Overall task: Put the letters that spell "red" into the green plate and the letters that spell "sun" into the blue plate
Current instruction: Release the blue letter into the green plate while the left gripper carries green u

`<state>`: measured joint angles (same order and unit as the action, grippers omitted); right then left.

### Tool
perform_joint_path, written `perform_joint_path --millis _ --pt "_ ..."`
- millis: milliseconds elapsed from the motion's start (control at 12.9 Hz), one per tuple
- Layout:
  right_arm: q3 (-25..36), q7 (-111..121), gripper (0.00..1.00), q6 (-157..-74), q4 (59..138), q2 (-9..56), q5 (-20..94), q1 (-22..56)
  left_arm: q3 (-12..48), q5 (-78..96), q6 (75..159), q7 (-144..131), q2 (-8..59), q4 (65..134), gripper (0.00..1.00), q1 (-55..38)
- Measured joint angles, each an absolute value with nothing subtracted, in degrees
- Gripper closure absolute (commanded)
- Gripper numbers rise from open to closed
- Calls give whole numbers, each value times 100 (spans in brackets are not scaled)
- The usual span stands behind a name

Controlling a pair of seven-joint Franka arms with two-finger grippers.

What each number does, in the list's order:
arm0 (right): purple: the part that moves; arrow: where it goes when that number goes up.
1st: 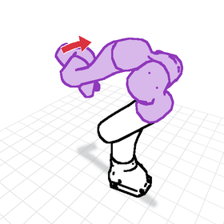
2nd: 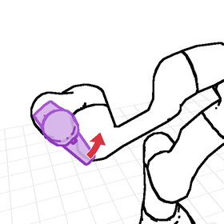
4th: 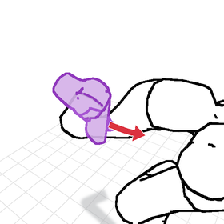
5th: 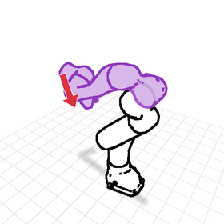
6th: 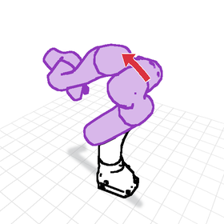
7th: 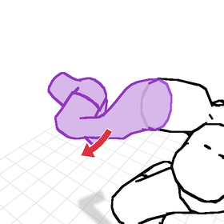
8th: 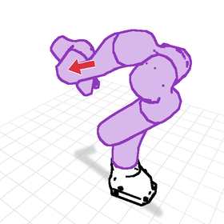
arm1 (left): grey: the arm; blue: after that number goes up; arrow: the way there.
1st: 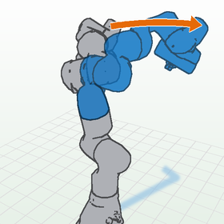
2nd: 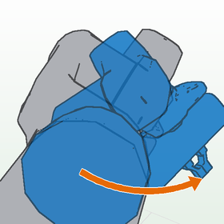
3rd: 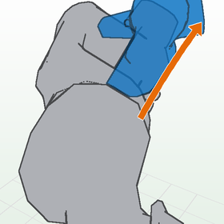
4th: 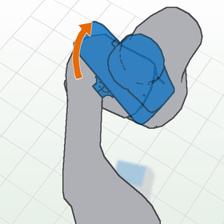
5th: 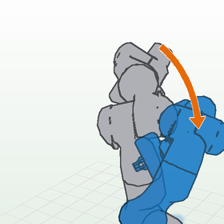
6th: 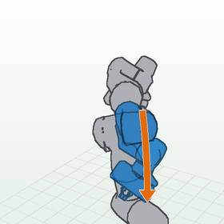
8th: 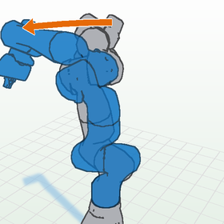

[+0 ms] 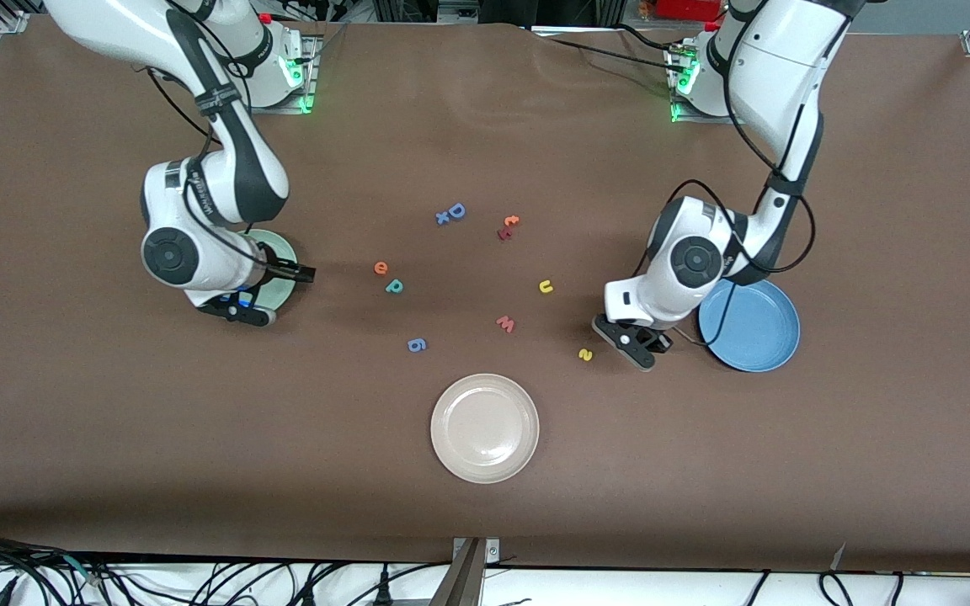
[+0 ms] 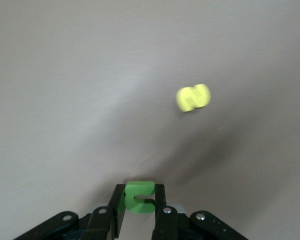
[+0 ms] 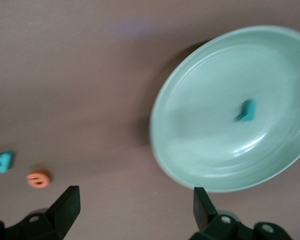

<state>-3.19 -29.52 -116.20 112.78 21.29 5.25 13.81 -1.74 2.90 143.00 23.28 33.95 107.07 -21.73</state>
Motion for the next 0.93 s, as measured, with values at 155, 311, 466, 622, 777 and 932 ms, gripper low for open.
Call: perform_joint_path --millis 155,311,466,622,777,932 --pt "-726 -3631 1 -11860 11349 2112 527 1390 -347 290 13931 2405 3161 10655 94 -2137" --pt "-1062 -4177 1 -12518 11674 2089 527 1409 -533 290 13518 2413 2948 10656 92 -2053" --pt "-1330 -4633 6 -13352 12150 2031 526 1424 -666 290 13131 2433 2783 10667 93 -1862" --pt "-1484 -4962 17 -13864 12450 1980 526 1455 -723 290 12873 2450 2675 10749 92 -1640" --pt "-1528 -5130 19 -14216 12598 1966 524 1563 -819 290 12826 2462 2650 10940 92 -1495" --pt "-1529 -5214 29 -14582 12759 1979 523 1626 -988 290 12826 2486 2651 11125 92 -1452"
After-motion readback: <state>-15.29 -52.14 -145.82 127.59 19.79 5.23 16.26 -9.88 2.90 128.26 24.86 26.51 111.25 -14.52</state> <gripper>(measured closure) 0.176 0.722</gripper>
